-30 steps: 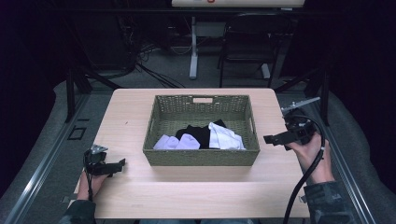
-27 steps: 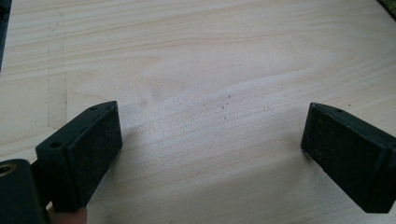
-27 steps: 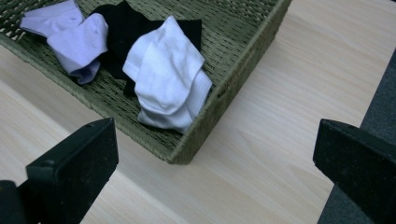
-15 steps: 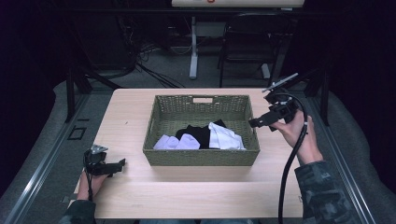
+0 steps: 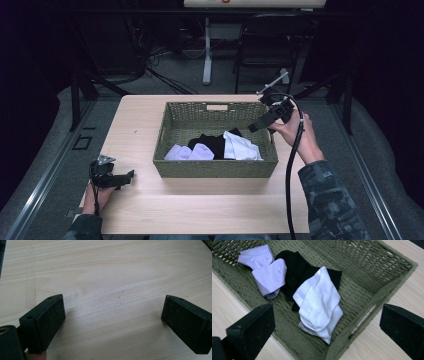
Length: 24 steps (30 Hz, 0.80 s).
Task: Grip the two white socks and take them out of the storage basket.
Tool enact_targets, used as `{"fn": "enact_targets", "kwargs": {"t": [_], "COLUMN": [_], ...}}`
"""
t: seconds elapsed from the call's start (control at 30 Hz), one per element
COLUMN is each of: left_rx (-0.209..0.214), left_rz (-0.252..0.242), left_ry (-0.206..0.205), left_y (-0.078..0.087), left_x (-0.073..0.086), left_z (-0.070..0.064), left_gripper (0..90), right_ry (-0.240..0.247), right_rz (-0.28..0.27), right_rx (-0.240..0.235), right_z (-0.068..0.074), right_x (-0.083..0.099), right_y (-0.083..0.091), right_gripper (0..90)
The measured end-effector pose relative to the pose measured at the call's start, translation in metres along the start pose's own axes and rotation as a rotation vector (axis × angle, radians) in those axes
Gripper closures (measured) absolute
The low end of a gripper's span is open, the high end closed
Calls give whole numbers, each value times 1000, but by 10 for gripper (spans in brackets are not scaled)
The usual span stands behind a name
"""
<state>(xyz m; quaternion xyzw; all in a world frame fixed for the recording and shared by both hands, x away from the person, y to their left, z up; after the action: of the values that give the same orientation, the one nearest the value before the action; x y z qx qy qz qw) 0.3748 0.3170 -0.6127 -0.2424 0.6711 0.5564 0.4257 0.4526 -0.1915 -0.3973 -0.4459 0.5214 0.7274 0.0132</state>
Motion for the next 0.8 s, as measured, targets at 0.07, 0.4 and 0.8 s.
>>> {"fn": "enact_targets", "kwargs": {"t": [0.07, 0.4, 0.8], "left_rx": [0, 0, 3], "left_rz": [0, 0, 3], "left_ry": [0, 0, 0], "left_y": [0, 0, 0], "left_x": [0, 0, 0], "left_z": [0, 0, 0], "left_gripper": [52, 52, 52], "right_ry": [2, 26, 5], "right_rz": [6, 54, 127], "right_rx": [-9, -46, -67], "right_z": [2, 18, 24], "right_x": [-2, -7, 1], "right_y": [-7, -41, -90], "right_gripper": [0, 0, 16]}}
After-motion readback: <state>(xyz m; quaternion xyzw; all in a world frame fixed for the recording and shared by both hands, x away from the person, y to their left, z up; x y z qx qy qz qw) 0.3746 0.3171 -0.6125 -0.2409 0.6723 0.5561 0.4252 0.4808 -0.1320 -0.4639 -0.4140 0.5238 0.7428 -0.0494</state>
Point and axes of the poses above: each handheld gripper's, and its own axes: y roughly backward along the jaws, x roughly out of its underside, z roughly to its left, the point moved 3 cm from there along -y, roughly forward along the jaws, and after that the axes turned 14 degrees about -z, right-handed, at the moved point
